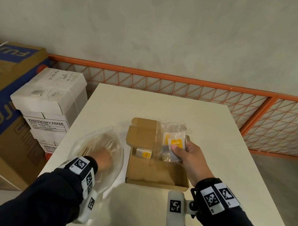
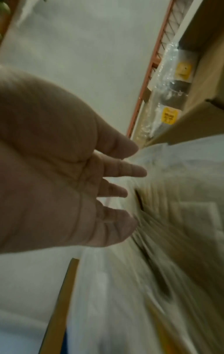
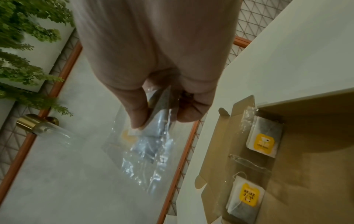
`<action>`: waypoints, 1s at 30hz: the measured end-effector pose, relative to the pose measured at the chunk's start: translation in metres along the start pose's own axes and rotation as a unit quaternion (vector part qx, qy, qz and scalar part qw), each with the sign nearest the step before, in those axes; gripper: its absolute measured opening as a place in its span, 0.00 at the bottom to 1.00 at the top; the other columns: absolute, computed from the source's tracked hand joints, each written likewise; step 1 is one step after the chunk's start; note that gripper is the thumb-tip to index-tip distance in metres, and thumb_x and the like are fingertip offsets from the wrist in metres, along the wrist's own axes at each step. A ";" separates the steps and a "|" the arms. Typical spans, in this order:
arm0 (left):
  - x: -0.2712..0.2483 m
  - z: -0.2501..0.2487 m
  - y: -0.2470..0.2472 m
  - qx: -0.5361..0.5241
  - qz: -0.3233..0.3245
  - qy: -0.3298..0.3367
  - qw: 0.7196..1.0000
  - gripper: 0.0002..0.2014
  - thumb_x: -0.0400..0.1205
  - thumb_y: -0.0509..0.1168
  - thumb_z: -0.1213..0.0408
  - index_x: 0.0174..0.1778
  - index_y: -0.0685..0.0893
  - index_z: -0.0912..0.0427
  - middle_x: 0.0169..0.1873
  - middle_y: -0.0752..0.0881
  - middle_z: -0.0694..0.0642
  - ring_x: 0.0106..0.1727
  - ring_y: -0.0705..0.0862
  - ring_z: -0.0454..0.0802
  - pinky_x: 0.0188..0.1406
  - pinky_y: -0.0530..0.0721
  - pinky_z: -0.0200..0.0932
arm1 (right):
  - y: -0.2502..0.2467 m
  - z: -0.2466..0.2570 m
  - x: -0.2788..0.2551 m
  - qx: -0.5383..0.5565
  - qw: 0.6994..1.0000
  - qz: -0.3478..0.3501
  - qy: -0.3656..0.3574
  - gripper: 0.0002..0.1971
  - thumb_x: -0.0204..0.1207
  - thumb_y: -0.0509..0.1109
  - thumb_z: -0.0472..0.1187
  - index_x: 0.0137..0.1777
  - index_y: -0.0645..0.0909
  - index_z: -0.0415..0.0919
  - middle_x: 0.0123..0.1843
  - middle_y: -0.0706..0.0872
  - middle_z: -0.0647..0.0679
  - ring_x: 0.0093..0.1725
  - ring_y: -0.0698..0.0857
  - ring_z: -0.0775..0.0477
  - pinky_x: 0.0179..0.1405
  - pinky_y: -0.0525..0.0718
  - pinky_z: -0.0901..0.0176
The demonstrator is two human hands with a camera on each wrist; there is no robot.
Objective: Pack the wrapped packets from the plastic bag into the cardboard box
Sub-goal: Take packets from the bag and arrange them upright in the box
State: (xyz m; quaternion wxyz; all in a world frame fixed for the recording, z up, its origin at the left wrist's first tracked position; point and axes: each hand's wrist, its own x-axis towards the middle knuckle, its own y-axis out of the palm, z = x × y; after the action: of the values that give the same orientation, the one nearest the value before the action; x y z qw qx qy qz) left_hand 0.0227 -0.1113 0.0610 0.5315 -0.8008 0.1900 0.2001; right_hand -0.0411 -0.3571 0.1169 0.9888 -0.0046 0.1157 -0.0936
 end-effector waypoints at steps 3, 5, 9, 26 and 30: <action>0.011 0.014 0.010 0.053 -0.019 0.035 0.998 0.26 0.86 0.52 0.61 0.81 0.59 0.61 0.77 0.69 0.58 0.76 0.69 0.55 0.76 0.65 0.46 | 0.003 -0.002 -0.001 -0.015 1.000 -0.007 -0.003 0.11 0.78 0.68 0.35 0.58 0.81 0.33 0.52 0.88 0.35 0.47 0.87 0.41 0.56 0.84 0.42; 0.014 0.016 0.009 0.051 -0.072 0.025 0.996 0.23 0.83 0.58 0.63 0.74 0.70 0.64 0.69 0.79 0.60 0.68 0.78 0.56 0.67 0.76 0.45 | 0.002 -0.003 -0.002 -0.020 1.000 -0.008 -0.006 0.10 0.78 0.68 0.35 0.57 0.82 0.35 0.50 0.88 0.38 0.44 0.86 0.45 0.52 0.84 0.46; 0.010 0.016 -0.003 -0.047 -0.201 -0.018 0.978 0.14 0.81 0.62 0.64 0.62 0.83 0.58 0.60 0.85 0.58 0.62 0.82 0.58 0.60 0.77 0.44 | -0.002 -0.004 -0.002 -0.014 1.000 -0.013 -0.005 0.12 0.78 0.68 0.35 0.60 0.81 0.36 0.50 0.89 0.41 0.45 0.86 0.46 0.50 0.84 0.51; -0.064 -0.074 -0.053 -0.434 -0.158 0.250 0.851 0.13 0.77 0.66 0.78 0.36 0.85 0.55 0.33 0.86 0.49 0.26 0.82 0.32 0.30 0.79 0.22 | 0.006 0.004 -0.012 -0.026 0.997 0.061 -0.039 0.12 0.76 0.70 0.34 0.58 0.81 0.31 0.52 0.89 0.35 0.48 0.88 0.43 0.46 0.87 0.56; -0.078 -0.096 -0.053 -0.466 -0.063 0.251 0.846 0.15 0.80 0.62 0.78 0.37 0.87 0.55 0.24 0.85 0.44 0.19 0.76 0.34 0.25 0.78 0.25 | 0.006 0.008 -0.015 0.013 0.995 0.085 -0.054 0.27 0.63 0.75 0.46 0.59 0.80 0.29 0.50 0.88 0.37 0.47 0.87 0.43 0.47 0.87 0.55</action>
State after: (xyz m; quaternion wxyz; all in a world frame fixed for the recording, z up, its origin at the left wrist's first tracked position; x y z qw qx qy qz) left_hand -0.0048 -0.1736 0.1769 0.0420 -0.9874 0.1507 0.0236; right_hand -0.0530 -0.3481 0.1276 0.9980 0.0134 0.0606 -0.0099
